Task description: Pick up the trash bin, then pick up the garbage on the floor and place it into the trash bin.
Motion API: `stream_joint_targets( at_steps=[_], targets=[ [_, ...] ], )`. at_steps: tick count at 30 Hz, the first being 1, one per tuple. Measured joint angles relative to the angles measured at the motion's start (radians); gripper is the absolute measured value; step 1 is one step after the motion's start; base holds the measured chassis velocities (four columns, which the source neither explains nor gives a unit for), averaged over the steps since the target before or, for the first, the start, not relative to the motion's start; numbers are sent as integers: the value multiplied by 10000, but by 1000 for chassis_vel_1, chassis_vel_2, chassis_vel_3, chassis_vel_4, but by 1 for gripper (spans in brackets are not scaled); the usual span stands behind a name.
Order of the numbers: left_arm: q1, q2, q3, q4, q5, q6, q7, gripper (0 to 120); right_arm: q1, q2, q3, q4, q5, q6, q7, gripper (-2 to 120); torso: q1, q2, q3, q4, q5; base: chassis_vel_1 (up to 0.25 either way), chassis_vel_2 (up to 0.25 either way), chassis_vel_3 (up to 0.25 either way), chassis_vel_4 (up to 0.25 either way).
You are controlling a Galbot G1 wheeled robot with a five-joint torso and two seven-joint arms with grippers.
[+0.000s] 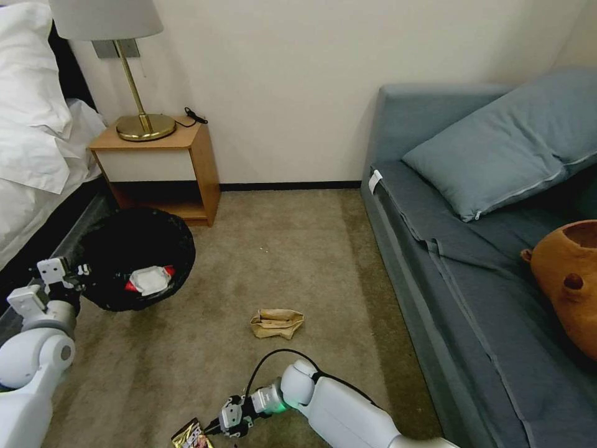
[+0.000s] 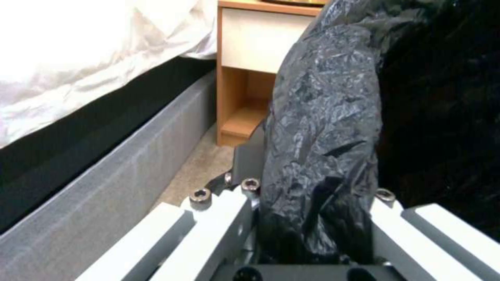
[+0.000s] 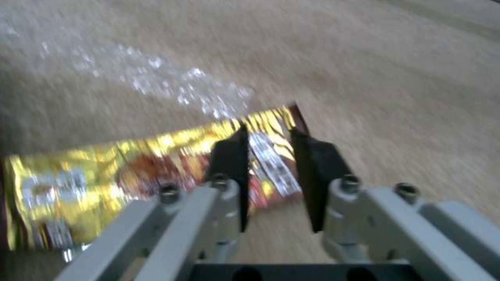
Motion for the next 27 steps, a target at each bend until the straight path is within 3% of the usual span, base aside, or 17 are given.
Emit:
stream_joint_targets(
  at_steps=[2,5,9,11,17,19,25,27],
  targets=[
    [0,-38,-5,-30,0,2,-14,3,20,91,-163,-87,116,-35,-12,28,1,0,0,1,-1,0,0,0,0],
    [209,-153,-114,-272,0,2,-29,3,-31,275,-439,-419,82,-1,-18,46,0,0,0,2,-1,0,0,0,0],
    [427,-192,-220,-447,4,3,-29,3,-137,277,-504,-549,-98,84,18,56,0,0,0,0,-1,0,0,0,0],
    [551,-223,-293,-536,12,-1,-26,3,-243,281,-558,-562,-268,167,57,68,0,0,0,1,-1,0,0,0,0],
    [593,-302,-326,-573,47,-15,-22,3,-461,290,-594,-588,-624,328,241,84,0,0,-1,0,-1,0,0,0,0],
    [621,-369,-326,-622,69,-20,-23,3,-512,287,-507,-721,-863,435,423,96,0,2,-1,-2,-4,0,0,0,0],
    [671,-417,-323,-644,120,-41,-22,3,-543,283,-385,-846,-1219,582,655,99,1,3,-2,-2,-4,0,0,0,0],
    [710,-449,-321,-646,177,-59,-20,3,-590,278,-143,-1022,-1881,918,1006,100,0,4,-1,-1,-5,0,0,0,0]
  ],
)
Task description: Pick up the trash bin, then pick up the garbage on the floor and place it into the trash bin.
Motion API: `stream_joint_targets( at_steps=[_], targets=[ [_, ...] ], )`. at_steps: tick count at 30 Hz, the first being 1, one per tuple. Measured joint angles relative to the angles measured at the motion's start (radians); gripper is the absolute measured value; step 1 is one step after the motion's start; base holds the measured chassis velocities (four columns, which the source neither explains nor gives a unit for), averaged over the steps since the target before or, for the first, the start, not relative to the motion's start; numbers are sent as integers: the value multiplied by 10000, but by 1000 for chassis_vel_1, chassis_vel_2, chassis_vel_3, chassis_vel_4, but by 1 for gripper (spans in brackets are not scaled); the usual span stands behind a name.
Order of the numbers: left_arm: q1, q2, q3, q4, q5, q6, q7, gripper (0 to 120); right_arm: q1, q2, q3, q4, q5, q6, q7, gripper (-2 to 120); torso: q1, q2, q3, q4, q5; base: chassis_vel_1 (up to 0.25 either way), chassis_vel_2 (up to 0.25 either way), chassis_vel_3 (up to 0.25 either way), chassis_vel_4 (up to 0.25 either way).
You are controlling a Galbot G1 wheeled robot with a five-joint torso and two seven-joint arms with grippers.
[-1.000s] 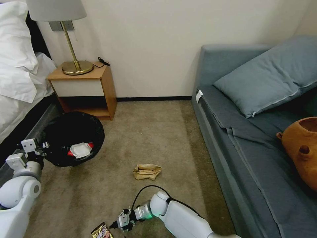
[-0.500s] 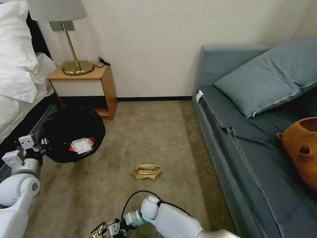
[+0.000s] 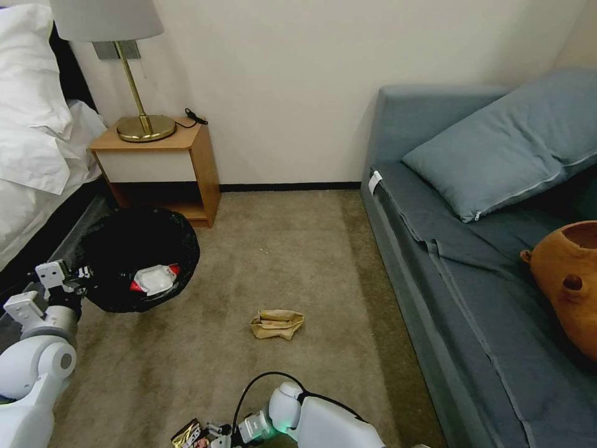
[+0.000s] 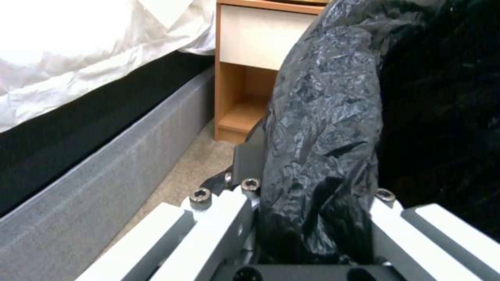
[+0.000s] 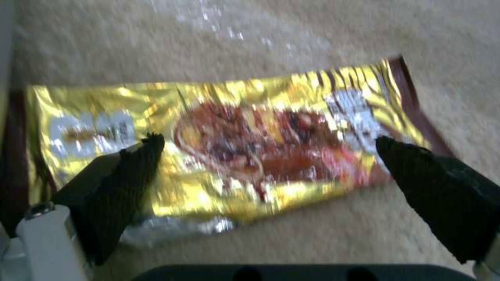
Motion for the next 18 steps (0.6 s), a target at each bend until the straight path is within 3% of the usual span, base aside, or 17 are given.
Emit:
stream_joint_targets(
  at_steps=[14,18],
  targets=[
    [92,-79,-33,69,94,-144,28,3,2,24,258,-528,-891,577,522,99,0,1,0,2,14,0,0,0,0],
    [89,-66,-75,155,110,-180,45,3,70,21,253,-680,-903,595,568,88,0,-1,1,-1,6,0,0,0,0]
  ],
)
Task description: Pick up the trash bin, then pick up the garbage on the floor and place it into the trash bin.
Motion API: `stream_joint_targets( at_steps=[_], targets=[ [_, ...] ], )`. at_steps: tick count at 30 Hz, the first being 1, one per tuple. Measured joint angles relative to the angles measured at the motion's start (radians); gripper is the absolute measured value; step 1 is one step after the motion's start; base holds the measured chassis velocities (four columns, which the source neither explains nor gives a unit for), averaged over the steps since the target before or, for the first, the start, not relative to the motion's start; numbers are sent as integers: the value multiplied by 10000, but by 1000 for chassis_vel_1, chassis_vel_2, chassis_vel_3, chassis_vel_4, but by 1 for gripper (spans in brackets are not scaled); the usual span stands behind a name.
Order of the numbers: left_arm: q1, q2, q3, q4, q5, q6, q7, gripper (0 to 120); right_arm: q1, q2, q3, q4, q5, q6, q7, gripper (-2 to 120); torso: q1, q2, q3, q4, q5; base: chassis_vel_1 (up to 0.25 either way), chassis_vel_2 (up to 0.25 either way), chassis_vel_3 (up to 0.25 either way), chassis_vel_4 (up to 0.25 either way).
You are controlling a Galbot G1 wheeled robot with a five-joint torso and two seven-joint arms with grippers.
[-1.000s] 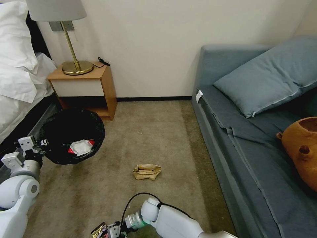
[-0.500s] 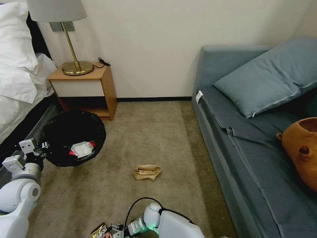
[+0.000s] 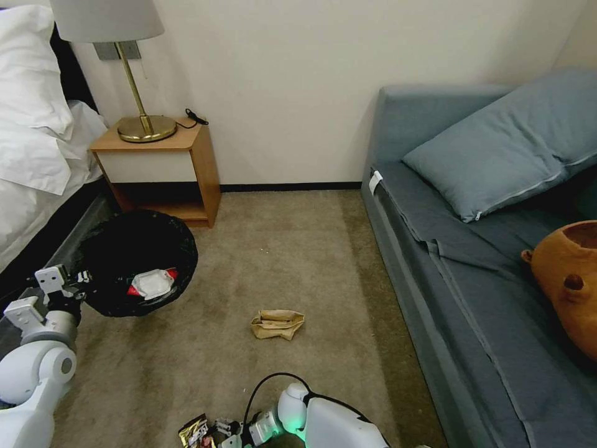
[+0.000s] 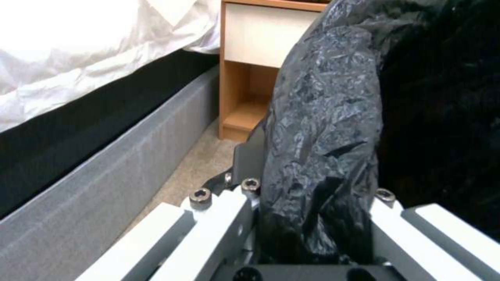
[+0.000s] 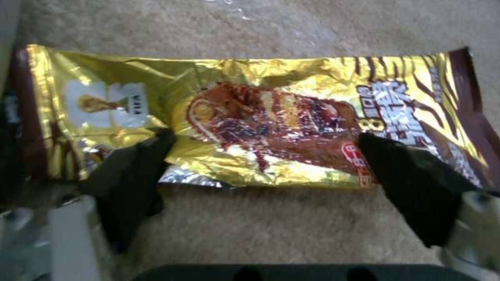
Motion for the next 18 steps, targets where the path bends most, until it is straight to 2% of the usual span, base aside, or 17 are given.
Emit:
stream_joint_targets(
  at_steps=[4,5,11,13,17,18],
  targets=[
    [-25,10,0,2,0,0,4,3,48,-1,-2,-51,-1,3,-30,84,0,0,1,2,0,0,0,0,0],
    [-63,13,13,3,0,-1,-3,3,103,-2,-17,-72,-1,4,-52,78,0,-1,1,4,-3,0,0,0,0],
    [-100,12,56,-7,2,3,-36,3,271,1,2,-112,-2,-33,-58,65,1,-4,1,9,6,0,0,0,0],
    [-95,-30,59,24,21,5,-30,3,379,-1,88,-183,-53,-48,-123,54,1,-4,2,8,3,0,0,0,0],
    [-93,-70,64,67,37,6,-17,3,466,-3,186,-220,-97,-52,-142,45,0,-3,0,6,2,0,0,0,0],
    [-94,-86,69,85,47,6,-17,3,483,-5,215,-247,-115,-52,-157,38,1,-4,1,6,2,0,0,0,0]
  ],
)
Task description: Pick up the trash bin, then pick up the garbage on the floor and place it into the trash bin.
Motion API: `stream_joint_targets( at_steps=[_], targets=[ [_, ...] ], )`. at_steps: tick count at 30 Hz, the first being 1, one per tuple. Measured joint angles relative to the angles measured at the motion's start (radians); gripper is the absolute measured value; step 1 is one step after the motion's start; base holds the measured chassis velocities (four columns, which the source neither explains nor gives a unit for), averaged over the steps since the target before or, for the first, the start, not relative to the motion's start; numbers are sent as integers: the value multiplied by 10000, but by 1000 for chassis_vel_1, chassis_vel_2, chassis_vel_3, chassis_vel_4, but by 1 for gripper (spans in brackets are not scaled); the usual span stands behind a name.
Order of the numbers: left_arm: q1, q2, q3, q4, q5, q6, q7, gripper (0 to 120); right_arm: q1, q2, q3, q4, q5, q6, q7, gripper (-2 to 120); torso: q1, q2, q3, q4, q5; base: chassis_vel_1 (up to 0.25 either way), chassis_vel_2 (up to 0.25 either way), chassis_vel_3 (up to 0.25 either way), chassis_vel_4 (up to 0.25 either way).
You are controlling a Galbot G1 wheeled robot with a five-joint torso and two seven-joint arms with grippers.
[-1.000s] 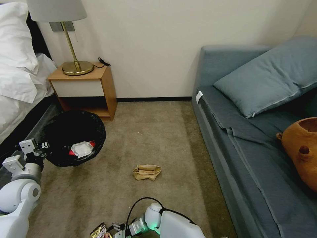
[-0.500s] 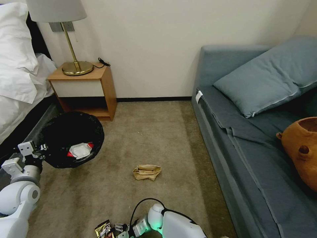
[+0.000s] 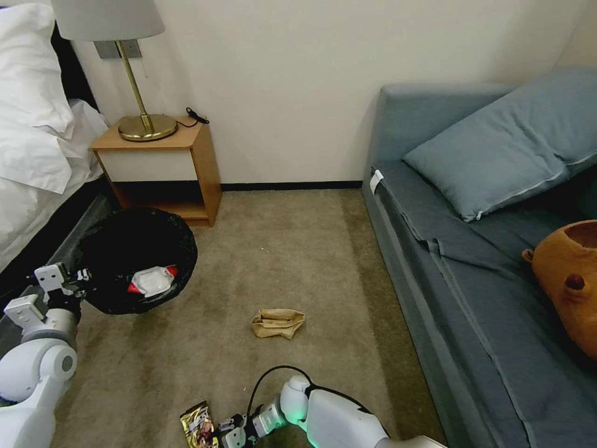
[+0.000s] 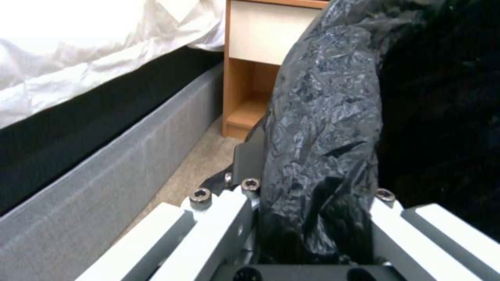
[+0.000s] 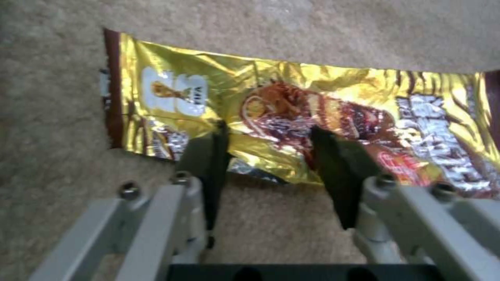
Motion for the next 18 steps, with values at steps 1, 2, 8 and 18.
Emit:
stream_joint_targets(
  at_steps=[1,2,8,18],
  targets=[
    [-3,-37,27,32,26,0,17,3,8,0,52,-58,-29,6,-32,31,0,0,0,-1,0,0,0,0,0],
    [-3,-37,27,32,26,0,17,3,8,0,52,-58,-29,6,-32,31,0,0,0,-1,0,0,0,0,0],
    [-39,-82,64,94,64,-8,38,3,-16,0,122,-194,-132,58,-52,8,0,0,0,-2,0,0,0,0,0],
    [20,-86,63,249,98,-85,144,3,22,3,299,-427,-274,173,-52,0,-1,0,0,-2,0,0,0,0,0]
  ],
)
